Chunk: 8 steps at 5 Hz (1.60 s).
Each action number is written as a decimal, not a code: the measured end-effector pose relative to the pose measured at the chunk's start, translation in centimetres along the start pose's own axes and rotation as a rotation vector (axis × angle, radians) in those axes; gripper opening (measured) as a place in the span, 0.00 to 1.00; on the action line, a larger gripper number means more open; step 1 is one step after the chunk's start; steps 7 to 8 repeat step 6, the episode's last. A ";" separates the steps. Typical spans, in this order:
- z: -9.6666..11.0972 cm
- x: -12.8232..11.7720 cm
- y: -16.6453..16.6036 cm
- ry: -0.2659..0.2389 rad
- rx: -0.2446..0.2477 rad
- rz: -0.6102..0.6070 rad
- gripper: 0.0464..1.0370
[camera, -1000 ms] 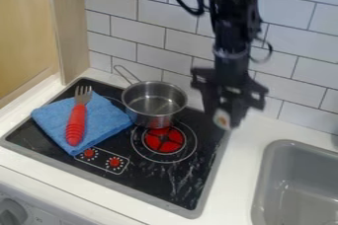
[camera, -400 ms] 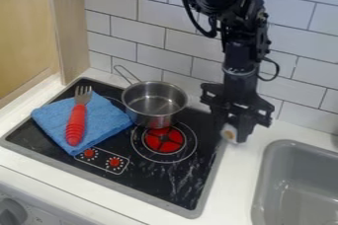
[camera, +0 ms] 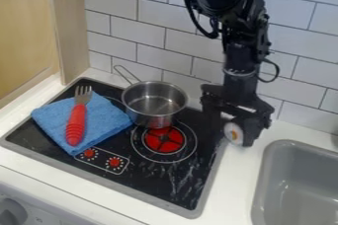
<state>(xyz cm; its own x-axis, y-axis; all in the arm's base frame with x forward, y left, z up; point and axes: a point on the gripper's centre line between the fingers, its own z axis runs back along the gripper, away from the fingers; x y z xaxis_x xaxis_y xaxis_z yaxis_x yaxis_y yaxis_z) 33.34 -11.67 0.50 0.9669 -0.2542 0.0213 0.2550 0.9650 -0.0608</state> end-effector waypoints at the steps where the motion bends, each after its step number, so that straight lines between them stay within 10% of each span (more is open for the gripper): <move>1: 0.0 0.0 0.0 0.002 -0.001 0.002 0.96; 3: 1.6 0.4 0.2 -0.045 0.017 0.008 0.96; 6: 9.7 -0.9 0.4 -0.248 0.039 -0.004 0.96; 8: 9.7 -0.9 0.4 -0.248 0.039 -0.004 0.96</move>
